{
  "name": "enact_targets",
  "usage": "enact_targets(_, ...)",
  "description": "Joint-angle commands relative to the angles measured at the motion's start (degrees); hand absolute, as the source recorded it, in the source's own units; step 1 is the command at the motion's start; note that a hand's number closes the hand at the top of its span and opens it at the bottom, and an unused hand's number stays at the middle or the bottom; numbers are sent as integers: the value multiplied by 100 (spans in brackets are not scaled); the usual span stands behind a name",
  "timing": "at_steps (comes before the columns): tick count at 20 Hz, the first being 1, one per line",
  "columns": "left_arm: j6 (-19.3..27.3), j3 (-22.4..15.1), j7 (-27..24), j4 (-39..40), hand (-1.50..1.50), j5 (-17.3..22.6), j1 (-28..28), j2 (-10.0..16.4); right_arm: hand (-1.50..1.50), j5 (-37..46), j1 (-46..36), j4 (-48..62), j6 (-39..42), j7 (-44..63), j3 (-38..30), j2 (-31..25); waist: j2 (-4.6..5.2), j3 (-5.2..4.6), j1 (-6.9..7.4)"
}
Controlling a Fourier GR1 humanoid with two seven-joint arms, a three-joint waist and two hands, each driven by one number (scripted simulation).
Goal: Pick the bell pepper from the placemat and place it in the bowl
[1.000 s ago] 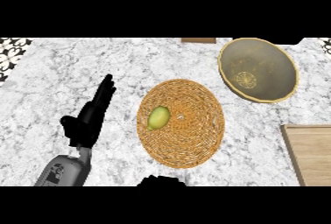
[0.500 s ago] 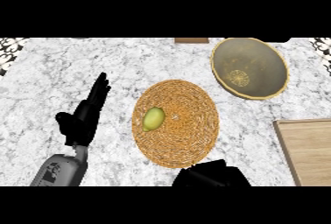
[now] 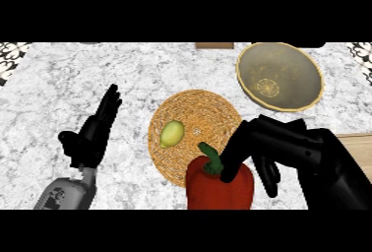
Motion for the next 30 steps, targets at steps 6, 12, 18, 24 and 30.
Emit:
enact_targets(6,-69,30,-217,90,0,-153,124,-107,150,-1181,-170,1464,1602,-661,-1621,333,-5,-2,-36)
enact_targets(12,-224,262,71,-186,0,-5,23,127,150,-870,-72,3033,2443,-1569,-1620,6,13,1,3)
enact_targets(18,-73,-59,181,-397,0,-193,221,-189,150,115,-65,4482,2692,-2383,-1362,480,7,2,32)
enact_targets(24,3,-125,19,-218,0,-474,205,-323,150,531,17,6003,2610,-3223,-1749,1308,-1,1,9)
enact_targets(30,-410,435,101,46,0,-43,-145,-49,150,614,179,7924,2551,-4838,-2168,1641,37,3,52)
